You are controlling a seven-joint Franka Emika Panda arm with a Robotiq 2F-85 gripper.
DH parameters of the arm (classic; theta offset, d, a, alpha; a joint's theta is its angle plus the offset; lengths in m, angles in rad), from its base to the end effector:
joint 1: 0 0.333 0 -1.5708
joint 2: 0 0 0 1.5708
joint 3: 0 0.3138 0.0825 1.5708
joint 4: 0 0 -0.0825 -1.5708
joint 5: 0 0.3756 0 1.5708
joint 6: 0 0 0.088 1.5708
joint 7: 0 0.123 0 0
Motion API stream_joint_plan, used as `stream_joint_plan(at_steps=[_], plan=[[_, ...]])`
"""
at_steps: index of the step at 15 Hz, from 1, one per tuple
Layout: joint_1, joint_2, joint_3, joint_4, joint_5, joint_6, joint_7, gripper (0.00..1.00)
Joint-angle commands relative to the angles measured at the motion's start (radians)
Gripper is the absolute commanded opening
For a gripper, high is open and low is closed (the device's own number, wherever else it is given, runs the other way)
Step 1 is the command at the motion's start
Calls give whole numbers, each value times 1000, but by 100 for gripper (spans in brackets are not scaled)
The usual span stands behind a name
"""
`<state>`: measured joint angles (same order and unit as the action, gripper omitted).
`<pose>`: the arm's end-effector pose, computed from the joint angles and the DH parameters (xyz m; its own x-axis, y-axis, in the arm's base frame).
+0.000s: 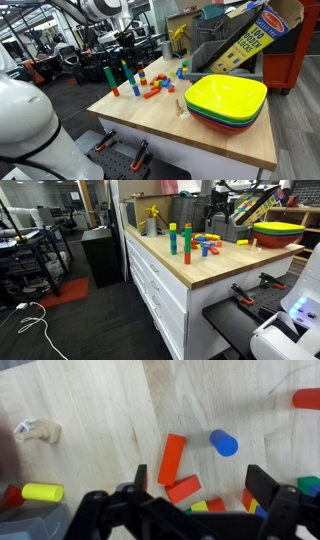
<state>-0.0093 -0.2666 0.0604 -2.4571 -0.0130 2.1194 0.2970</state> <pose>0.4291 0.0210 0.3773 0.9689 -0.2400 -0.0608 -0.2375 -0.9703 0.0463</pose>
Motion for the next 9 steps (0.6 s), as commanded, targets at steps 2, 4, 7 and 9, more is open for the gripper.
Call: stream_joint_plan(at_steps=[2,4,7,9], plan=[[39,25,5,1,59,-36,-49,100],[49,48,4,5,81,-21,-61,100],[52,85,-4,13,110,4,-94,100],[50,115,-9,20,123,24,-125,100]])
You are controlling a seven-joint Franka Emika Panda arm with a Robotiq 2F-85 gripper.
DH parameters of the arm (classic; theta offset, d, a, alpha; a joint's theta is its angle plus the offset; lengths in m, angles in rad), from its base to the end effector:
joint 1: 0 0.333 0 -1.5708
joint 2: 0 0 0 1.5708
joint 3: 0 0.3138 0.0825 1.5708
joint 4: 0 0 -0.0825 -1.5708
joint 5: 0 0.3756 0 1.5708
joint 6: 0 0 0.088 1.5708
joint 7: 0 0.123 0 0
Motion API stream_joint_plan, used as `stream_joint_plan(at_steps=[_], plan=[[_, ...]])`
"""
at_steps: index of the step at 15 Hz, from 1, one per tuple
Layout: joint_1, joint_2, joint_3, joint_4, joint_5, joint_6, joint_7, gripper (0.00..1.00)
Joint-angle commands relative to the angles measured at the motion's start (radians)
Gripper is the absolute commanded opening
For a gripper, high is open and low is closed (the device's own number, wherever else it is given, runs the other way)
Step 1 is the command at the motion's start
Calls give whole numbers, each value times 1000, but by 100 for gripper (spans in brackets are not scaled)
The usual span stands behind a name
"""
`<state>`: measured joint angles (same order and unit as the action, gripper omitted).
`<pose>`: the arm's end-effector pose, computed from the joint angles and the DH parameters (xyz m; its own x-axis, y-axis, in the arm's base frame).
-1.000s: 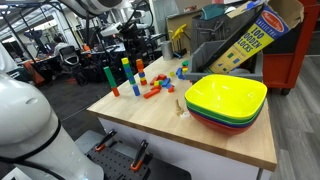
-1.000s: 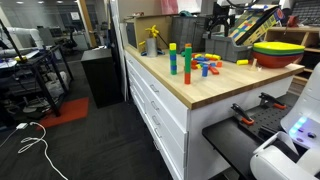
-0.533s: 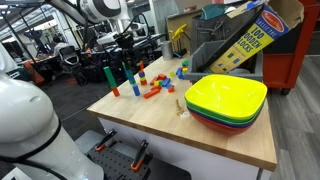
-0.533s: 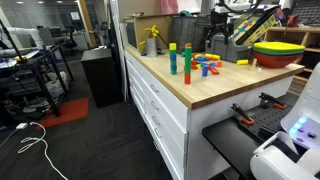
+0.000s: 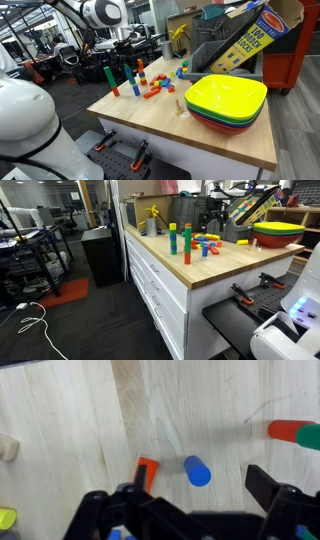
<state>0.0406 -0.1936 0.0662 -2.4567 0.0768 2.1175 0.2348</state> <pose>0.4288 0.0502 0.3460 0.9733 -0.1711 -0.1529 -0.1748 -0.9845 -0.0111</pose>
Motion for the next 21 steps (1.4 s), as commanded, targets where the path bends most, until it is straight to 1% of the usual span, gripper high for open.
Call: stream_joint_plan(at_steps=[1,3,8,21], plan=[[0,52,-17,22,41,39,-77,100],[1,79,-22,32,64,59,-104,100],[-5,150,-27,59,79,82,-143,100],[-12,273,-30,106,124,73,-192,100]])
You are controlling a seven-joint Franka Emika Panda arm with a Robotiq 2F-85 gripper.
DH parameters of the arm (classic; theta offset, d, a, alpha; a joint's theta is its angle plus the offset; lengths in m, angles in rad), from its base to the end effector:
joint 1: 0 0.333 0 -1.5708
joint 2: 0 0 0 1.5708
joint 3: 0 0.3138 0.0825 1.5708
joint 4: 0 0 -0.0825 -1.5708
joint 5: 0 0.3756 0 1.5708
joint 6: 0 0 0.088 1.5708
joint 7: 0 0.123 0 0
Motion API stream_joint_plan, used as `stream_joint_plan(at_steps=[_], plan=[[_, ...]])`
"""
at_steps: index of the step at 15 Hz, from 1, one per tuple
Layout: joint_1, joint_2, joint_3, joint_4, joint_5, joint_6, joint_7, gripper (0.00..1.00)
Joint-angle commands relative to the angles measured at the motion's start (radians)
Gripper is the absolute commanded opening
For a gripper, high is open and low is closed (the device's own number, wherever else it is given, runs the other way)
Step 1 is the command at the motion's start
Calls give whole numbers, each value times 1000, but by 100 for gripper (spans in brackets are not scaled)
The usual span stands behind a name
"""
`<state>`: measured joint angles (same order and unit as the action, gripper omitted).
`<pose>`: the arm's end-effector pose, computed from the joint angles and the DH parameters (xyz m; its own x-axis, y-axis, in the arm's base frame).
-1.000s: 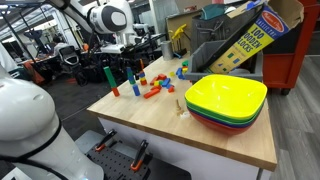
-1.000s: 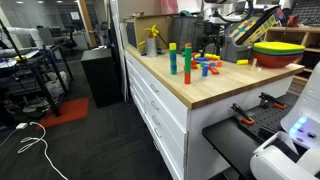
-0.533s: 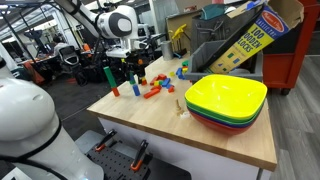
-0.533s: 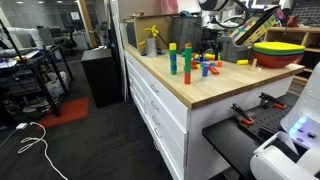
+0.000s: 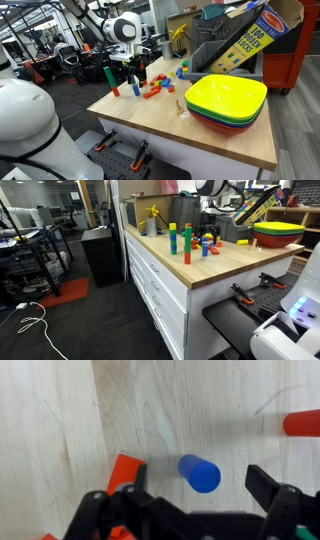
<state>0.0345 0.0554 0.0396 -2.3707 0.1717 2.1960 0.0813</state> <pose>0.4647 0.0429 0.2731 0.9641 -0.1081 -0.2424 -0.1345 -0.9864 -0.0949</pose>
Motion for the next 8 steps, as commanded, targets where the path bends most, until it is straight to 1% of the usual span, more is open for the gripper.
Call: stream_joint_plan(at_steps=[1,2,3,5,6,7,8], plan=[[-6,30,-3,20,32,-6,-39,100],[-6,35,-3,19,34,-5,-37,95],[-7,40,-3,19,37,-5,-36,74],[-7,45,-2,20,42,-7,-34,69],[-6,46,-1,21,44,-7,-32,63],[-6,44,-1,20,47,-8,-30,53],[-7,38,0,19,53,-9,-31,46]])
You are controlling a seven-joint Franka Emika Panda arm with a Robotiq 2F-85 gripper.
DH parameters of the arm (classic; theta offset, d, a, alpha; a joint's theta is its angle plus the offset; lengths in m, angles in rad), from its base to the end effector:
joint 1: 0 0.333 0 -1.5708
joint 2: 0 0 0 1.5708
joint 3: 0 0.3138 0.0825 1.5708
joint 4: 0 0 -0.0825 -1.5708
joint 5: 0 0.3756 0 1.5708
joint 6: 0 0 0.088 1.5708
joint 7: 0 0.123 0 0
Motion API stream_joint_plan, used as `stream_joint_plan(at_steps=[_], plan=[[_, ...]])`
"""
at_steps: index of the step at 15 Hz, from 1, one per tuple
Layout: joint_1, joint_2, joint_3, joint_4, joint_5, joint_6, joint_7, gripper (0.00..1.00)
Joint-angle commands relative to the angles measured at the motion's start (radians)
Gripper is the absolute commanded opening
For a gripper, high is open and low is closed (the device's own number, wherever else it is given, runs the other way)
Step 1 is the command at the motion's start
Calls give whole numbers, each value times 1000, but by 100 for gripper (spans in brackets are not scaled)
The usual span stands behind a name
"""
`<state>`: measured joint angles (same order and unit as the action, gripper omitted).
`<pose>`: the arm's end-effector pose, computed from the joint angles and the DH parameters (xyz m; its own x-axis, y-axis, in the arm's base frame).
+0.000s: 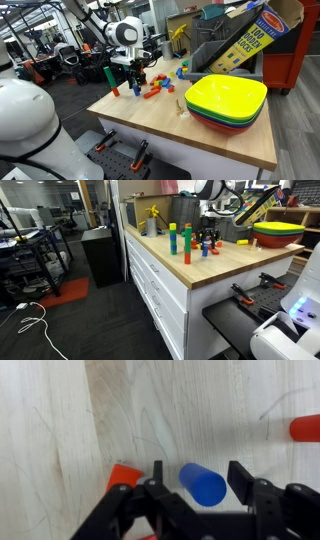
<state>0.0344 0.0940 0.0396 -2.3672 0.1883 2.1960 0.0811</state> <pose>0.4634 0.0436 0.2564 0.9534 -0.1177 -0.2779 -0.1504 -0.9836 -0.0992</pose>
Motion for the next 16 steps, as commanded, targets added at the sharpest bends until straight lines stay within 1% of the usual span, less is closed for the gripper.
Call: stream_joint_plan(at_steps=[1,5,9,13,16], plan=[[-6,-4,0,14,41,-9,-28,38],[-7,-41,0,1,80,-9,-30,8],[-8,-104,-5,-30,95,-6,-16,8],[-15,-198,-18,-68,65,-34,5,8],[-25,-261,-25,-84,23,-69,32,8]])
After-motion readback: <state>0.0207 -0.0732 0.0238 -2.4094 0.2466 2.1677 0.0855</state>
